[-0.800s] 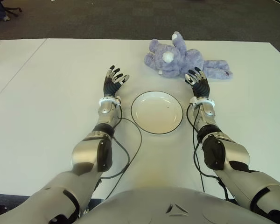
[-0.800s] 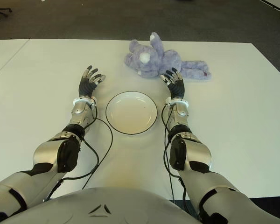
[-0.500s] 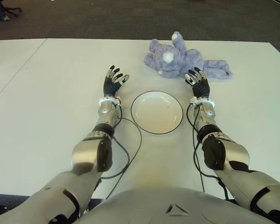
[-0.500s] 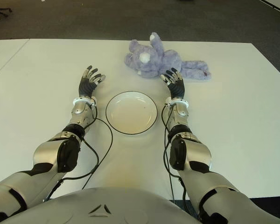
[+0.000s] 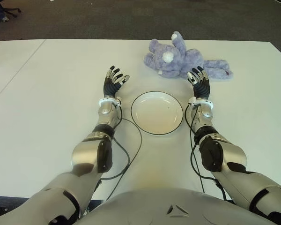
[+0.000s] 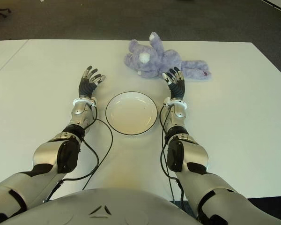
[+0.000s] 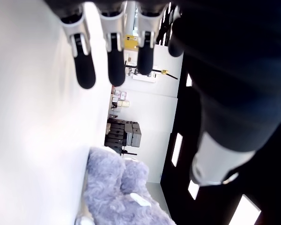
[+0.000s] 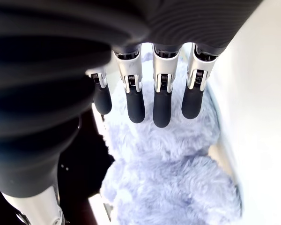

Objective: Put the doll into the plate.

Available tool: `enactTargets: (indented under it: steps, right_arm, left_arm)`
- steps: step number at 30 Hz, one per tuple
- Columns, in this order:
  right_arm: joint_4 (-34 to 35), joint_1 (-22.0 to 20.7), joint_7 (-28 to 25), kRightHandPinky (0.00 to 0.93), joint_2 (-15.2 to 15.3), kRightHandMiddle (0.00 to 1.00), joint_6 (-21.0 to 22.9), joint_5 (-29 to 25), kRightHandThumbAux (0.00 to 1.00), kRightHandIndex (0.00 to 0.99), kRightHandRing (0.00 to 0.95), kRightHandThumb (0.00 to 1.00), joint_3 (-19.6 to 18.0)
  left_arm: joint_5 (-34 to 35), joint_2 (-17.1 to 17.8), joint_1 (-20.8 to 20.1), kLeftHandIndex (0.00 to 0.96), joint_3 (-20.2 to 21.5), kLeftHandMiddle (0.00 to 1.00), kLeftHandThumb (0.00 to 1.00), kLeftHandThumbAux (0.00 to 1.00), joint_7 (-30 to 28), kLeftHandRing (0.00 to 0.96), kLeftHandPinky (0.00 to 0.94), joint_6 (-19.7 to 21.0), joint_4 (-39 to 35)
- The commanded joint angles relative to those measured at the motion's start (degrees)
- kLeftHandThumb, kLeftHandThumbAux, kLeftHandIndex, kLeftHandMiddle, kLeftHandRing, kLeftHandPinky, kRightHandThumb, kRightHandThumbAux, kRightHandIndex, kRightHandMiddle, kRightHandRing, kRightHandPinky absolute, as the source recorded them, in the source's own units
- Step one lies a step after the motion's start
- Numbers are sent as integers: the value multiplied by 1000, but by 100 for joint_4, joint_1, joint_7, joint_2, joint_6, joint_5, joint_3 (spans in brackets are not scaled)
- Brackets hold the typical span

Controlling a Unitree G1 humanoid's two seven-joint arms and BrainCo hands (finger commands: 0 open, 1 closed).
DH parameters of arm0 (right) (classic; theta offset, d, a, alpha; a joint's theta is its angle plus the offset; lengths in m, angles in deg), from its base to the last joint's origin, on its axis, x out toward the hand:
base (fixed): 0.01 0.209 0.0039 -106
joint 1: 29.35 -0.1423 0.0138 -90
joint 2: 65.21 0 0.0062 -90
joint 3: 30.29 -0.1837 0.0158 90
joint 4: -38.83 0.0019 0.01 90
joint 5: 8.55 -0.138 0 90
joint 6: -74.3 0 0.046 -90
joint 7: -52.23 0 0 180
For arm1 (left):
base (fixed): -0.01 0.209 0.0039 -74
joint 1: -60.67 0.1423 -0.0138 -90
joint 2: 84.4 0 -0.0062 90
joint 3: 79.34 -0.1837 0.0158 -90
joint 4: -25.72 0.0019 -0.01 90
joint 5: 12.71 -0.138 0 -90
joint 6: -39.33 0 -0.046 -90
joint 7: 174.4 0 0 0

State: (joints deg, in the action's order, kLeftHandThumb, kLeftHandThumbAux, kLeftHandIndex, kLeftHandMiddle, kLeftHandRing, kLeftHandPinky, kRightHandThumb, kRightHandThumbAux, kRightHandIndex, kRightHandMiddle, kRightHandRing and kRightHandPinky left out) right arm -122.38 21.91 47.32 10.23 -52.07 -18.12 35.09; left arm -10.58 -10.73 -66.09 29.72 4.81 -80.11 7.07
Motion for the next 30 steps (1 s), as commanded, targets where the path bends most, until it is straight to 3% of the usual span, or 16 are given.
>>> enactTargets:
  steps: [1,4,7,15,30]
  right_arm:
    - [-292,223,-65,205,-322,173,25,-296,711,133,184,144,-191]
    - [-260,66,-48,193,-305,163,-11,-307,683,120,172,167,-211]
    - [-247,-76,47,119,-223,120,13,-226,651,85,118,175,-155]
    - [-232,-391,179,91,-107,81,4,-103,625,51,79,173,-51]
    - [-309,-351,287,55,72,38,2,275,592,19,34,154,334]
  left_arm:
    - [-42,-167,1123,51,-21,155,65,806,179,209,266,592,616]
    - [-31,-170,1126,50,-10,155,68,807,162,208,264,582,619]
    - [-25,-173,1126,50,-4,159,67,805,148,210,263,581,621]
    - [-9,-173,1093,51,12,159,59,794,151,204,244,639,624]
    - [34,-182,1026,53,66,152,51,804,130,199,254,691,634]
